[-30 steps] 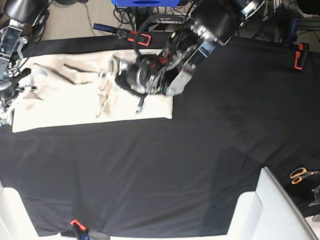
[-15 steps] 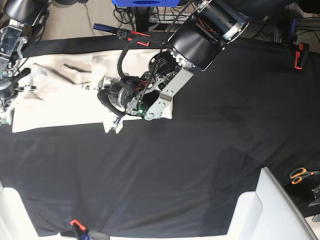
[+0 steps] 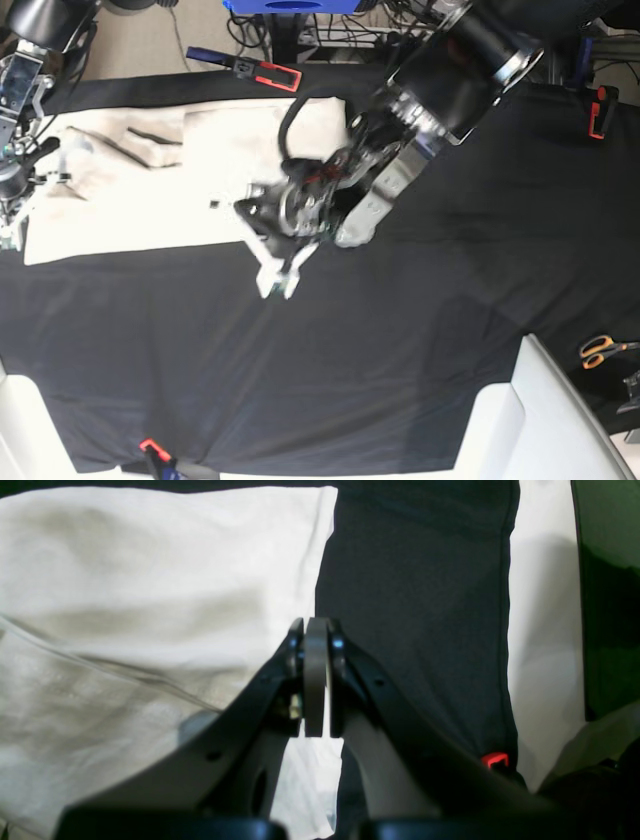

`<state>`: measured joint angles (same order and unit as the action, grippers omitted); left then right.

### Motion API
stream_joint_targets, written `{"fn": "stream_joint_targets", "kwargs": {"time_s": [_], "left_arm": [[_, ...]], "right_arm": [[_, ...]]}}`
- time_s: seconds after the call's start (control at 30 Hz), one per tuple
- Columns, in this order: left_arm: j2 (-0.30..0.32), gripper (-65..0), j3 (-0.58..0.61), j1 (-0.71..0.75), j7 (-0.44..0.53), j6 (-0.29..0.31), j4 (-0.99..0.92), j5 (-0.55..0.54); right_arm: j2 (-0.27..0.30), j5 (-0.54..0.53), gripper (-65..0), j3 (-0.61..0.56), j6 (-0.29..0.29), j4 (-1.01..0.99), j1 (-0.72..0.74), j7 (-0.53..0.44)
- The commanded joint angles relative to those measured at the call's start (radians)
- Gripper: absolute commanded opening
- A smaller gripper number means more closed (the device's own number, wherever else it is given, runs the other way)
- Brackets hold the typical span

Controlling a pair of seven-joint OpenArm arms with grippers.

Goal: Fold the T-shirt properly
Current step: 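Smooth the folded section with the left gripper and release it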

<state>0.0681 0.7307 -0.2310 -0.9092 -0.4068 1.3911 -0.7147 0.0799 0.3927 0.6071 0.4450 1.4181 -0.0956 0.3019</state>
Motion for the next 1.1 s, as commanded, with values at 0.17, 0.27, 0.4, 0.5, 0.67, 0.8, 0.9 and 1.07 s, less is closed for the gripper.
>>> {"fn": "stream_joint_targets", "kwargs": {"time_s": [0.17,0.27,0.4,0.5,0.67,0.8,0.9,1.07], "left_arm": [[0.042,-65.0,-0.004,0.054,0.006,-0.008,0.044,-0.009],[0.063,-65.0,-0.004,0.071,0.006,-0.01,0.044,-0.006],[0.082,-65.0,-0.006,0.074,0.012,-0.01,0.044,-0.004],[0.089,-65.0,-0.006,0.063,0.014,-0.01,0.044,-0.004],[0.089,-65.0,-0.026,0.049,0.009,-0.01,0.066,-0.004],[0.089,-65.0,-0.07,0.04,0.006,-0.01,0.083,-0.004],[0.091,-65.0,-0.069,0.026,0.006,-0.008,0.06,-0.004],[0.091,-65.0,-0.066,0.014,0.015,-0.008,-0.031,-0.003]], "right_arm": [[0.014,-0.007,-64.7,0.001,-0.007,0.016,0.012,-0.019],[0.013,-0.007,-64.7,0.001,-0.007,0.016,0.012,-0.019],[0.013,-0.007,-64.7,0.001,-0.007,0.016,0.012,-0.019],[0.013,-0.007,-64.7,0.001,-0.007,0.016,0.01,-0.019],[0.013,-0.007,-64.5,0.001,-0.007,0.016,0.009,-0.019],[0.013,-0.007,-64.5,0.0,-0.007,0.016,0.009,-0.019],[0.013,-0.007,-64.5,0.0,-0.007,0.016,0.012,-0.019],[0.01,-0.007,-64.5,0.0,-0.007,0.016,0.013,-0.019]]}}
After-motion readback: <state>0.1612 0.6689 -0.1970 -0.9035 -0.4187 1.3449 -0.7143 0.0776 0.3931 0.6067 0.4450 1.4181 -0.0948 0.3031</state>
